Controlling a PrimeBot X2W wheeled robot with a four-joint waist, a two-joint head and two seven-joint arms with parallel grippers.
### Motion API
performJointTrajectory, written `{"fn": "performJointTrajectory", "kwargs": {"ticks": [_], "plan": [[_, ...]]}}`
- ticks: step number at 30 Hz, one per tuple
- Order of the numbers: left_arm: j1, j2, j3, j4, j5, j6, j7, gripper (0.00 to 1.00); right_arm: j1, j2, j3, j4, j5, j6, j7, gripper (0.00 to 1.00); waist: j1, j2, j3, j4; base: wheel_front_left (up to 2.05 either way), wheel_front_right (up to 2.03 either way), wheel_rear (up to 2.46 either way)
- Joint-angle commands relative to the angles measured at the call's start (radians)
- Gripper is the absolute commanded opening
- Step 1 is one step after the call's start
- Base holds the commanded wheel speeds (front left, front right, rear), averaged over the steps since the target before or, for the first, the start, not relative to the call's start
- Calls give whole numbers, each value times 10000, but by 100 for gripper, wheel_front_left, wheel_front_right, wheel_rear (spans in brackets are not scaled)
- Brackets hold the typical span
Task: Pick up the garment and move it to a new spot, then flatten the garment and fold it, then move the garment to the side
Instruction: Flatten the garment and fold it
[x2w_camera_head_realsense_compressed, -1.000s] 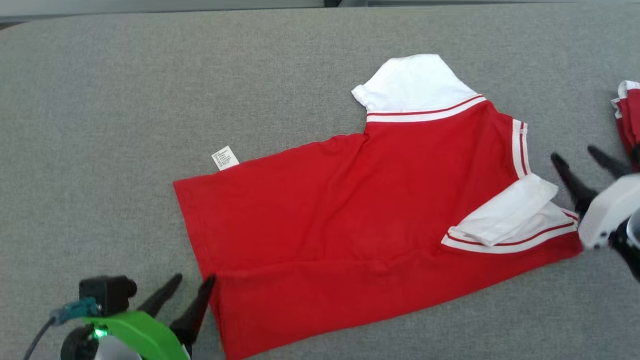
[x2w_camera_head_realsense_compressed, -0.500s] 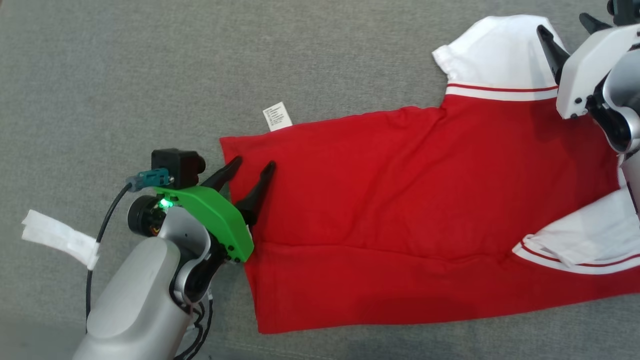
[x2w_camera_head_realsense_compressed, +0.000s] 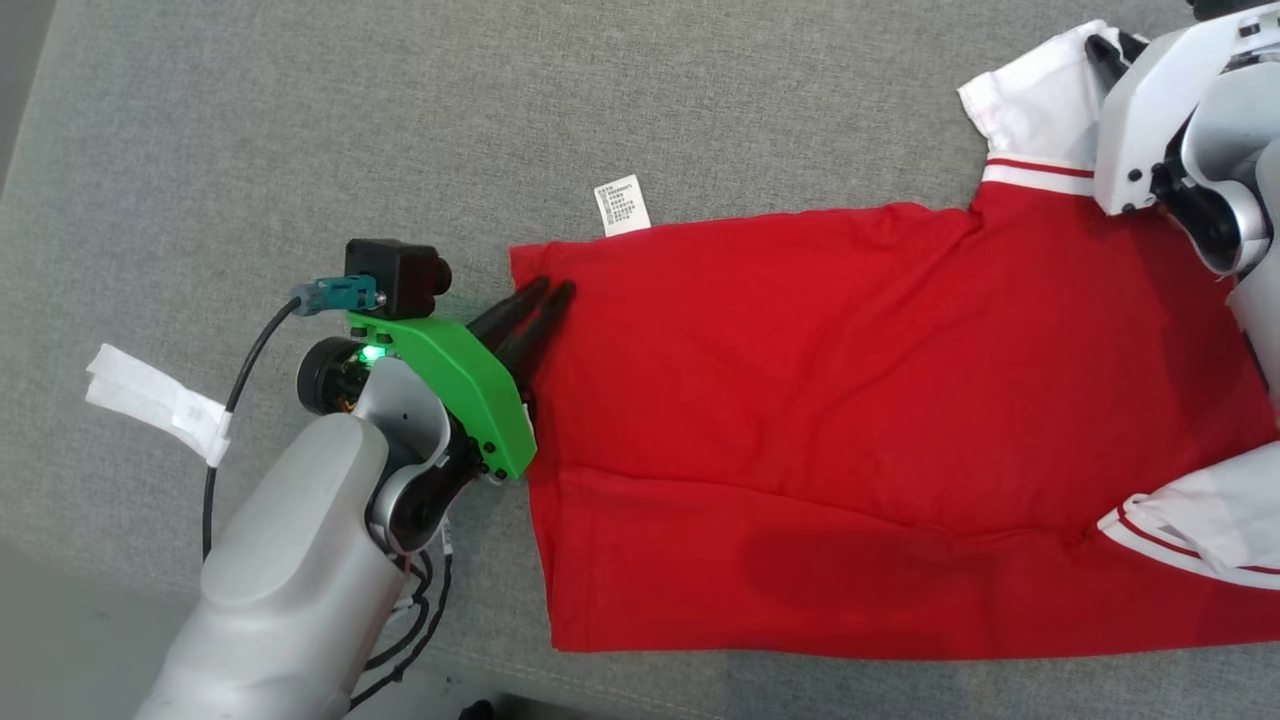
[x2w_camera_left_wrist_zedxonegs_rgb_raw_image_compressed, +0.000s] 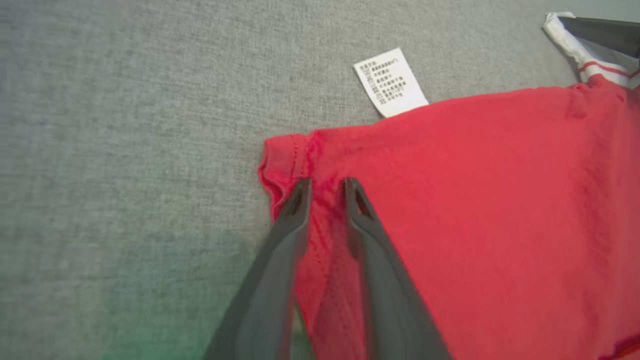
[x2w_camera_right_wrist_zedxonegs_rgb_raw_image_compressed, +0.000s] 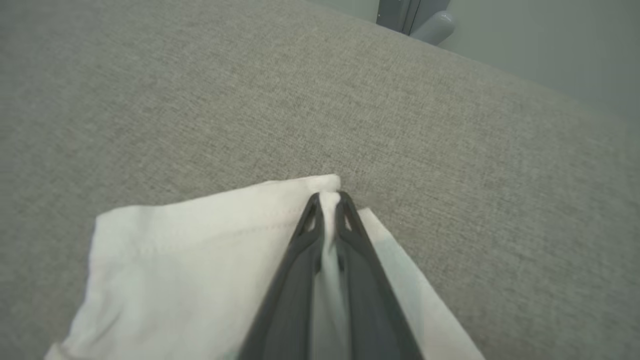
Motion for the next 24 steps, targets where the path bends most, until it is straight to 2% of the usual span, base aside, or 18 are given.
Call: {"fn": "performJointTrajectory", "kwargs": {"ticks": [1, 12, 18, 24], "plan": [[519, -40, -444, 430, -173, -17, 412, 0, 407, -56, 287, 246, 192, 64, 58, 0, -1, 31, -144, -148, 0, 0, 0], [484, 684, -796, 209, -752, -54, -22, 0, 153, -418, 1132, -88, 1184, 35, -1382, 0, -1, 31, -702, -739, 0, 0, 0], [613, 1094, -597, 52, -706, -40, -656, 0, 337, -480, 1256, -237, 1556, 35, -2219, 0, -1, 31, -1040, -992, 0, 0, 0], [947, 1383, -378, -468, -593, 238, -1162, 0, 729, -594, 1219, -554, 1880, 35, -2839, 0, -1, 31, -1482, -1138, 0, 0, 0]]}}
